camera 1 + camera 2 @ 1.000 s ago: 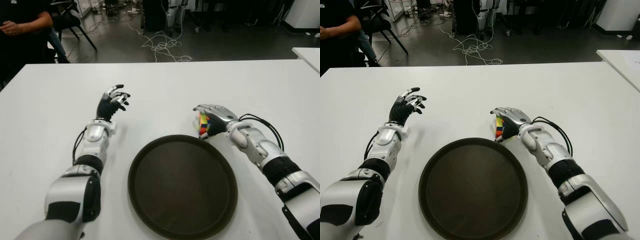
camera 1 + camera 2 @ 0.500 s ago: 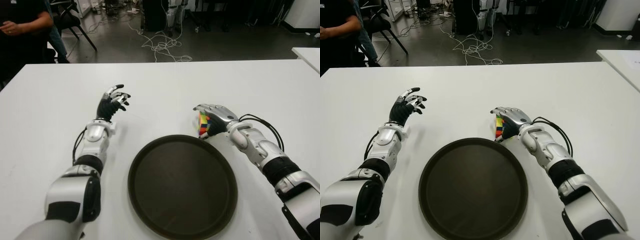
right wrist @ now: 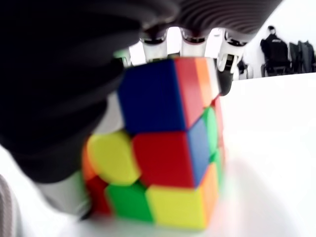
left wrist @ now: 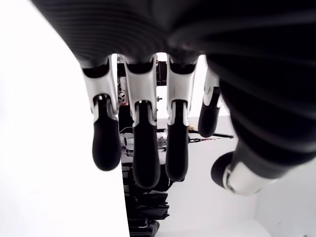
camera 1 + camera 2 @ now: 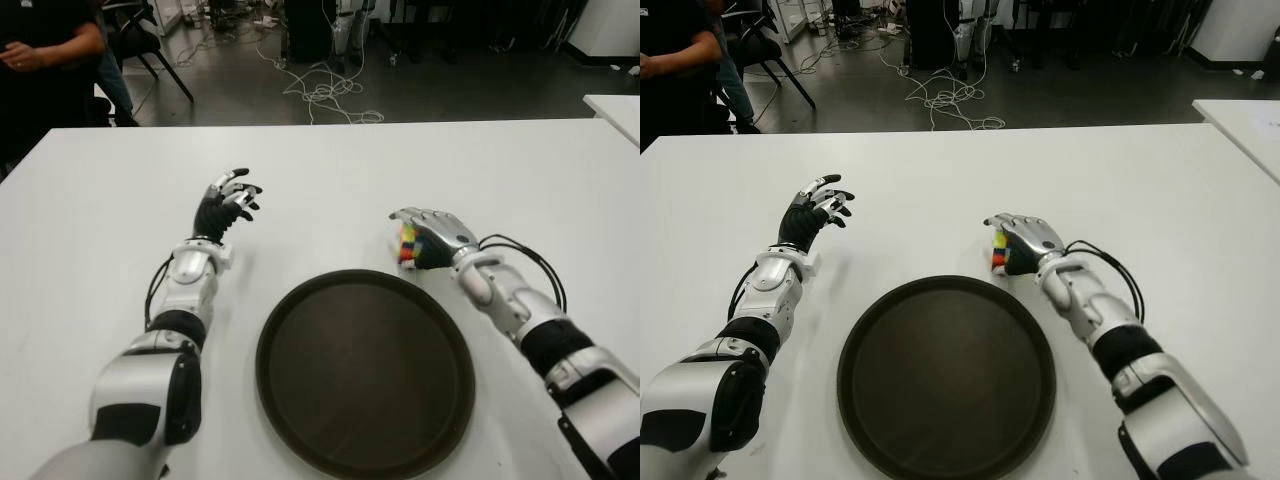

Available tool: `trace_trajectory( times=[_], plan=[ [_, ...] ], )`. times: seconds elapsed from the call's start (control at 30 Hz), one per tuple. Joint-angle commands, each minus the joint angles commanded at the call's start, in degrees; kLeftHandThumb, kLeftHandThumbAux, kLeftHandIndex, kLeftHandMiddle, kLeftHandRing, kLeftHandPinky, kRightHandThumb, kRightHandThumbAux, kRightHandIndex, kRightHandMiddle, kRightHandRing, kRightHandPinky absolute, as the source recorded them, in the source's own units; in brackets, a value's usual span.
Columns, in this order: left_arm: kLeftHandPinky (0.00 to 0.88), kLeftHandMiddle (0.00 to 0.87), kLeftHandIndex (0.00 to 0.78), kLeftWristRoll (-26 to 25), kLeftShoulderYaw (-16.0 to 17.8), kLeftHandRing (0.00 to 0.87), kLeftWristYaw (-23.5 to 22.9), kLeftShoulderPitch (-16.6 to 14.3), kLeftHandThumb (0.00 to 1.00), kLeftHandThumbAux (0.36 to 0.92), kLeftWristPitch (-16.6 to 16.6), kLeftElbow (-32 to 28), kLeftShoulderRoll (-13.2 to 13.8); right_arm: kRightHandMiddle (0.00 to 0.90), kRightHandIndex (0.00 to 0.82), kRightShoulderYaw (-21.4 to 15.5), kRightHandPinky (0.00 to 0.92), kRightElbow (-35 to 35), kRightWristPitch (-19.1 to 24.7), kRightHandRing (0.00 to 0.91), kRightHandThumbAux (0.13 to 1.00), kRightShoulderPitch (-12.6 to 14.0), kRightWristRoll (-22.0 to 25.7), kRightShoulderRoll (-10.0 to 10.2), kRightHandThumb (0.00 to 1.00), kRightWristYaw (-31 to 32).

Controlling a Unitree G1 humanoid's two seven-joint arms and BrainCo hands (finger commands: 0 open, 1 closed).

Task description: Pick up the Rubik's Cube and put it in the plate

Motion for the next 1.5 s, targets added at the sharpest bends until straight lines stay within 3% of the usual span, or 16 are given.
trace_trajectory(
  times=[0.13, 0.5, 0.8, 1.5],
  plan=[
    [0.573, 0.421, 0.223, 0.2, -0.2, 0.505, 0.4, 0.0, 0.134, 0.653, 0.0, 0.0, 0.1, 0.272, 0.384, -1.1, 0.302, -0.3, 2.5, 0.278, 0.746, 0.2, 0.6, 0.9, 0.677, -1.6],
    [0.575, 0.431, 0.228, -0.1, 0.1, 0.511, 0.1, 0.1, 0.136, 0.651, -0.5, 0.0, 0.0, 0.321, 0.41, -3.7, 0.321, -0.9, 6.8, 0.323, 0.734, 1.0, 1.1, 3.0, 0.7, -7.3],
    [0.584, 0.438, 0.231, -0.1, 0.0, 0.517, 0.3, 0.0, 0.126, 0.683, 0.0, -0.1, -0.1, 0.392, 0.41, -5.2, 0.389, -0.3, 5.5, 0.403, 0.735, 1.4, 1.9, 3.4, 0.699, -10.2],
    [0.593, 0.454, 0.232, -0.3, 0.2, 0.526, 0.7, 0.1, 0.147, 0.687, -0.5, 0.0, -0.3, 0.372, 0.411, -6.7, 0.402, 4.2, 0.5, 0.39, 0.734, 0.4, 3.1, 3.5, 0.701, -15.9]
  ],
)
